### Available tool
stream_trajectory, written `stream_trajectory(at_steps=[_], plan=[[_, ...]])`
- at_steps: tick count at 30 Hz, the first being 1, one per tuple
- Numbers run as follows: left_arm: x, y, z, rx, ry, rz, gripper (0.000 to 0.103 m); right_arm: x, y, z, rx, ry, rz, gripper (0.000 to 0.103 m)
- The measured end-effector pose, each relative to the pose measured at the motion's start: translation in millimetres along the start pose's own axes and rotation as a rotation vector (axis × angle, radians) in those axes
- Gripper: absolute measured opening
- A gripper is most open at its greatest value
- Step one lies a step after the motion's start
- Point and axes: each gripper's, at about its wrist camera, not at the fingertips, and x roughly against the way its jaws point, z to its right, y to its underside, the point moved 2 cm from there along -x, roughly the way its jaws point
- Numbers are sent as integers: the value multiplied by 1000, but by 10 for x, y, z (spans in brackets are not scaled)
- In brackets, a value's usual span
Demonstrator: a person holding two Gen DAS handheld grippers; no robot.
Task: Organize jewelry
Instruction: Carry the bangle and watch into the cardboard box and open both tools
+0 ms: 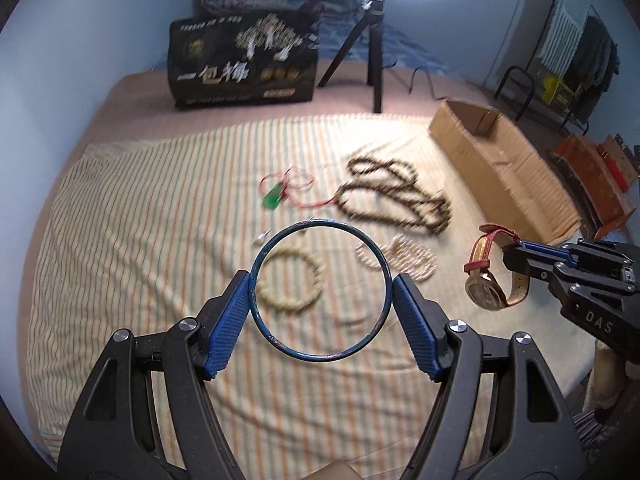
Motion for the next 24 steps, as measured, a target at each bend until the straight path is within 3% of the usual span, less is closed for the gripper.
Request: stream_trajectory(at_steps=[14, 24], plan=[[87, -452, 789, -76, 97, 86, 73, 535, -225, 821, -147, 113, 133, 7], [-76, -706, 1363, -99, 160, 110, 73, 620, -468, 1320, -235, 186, 174, 7]])
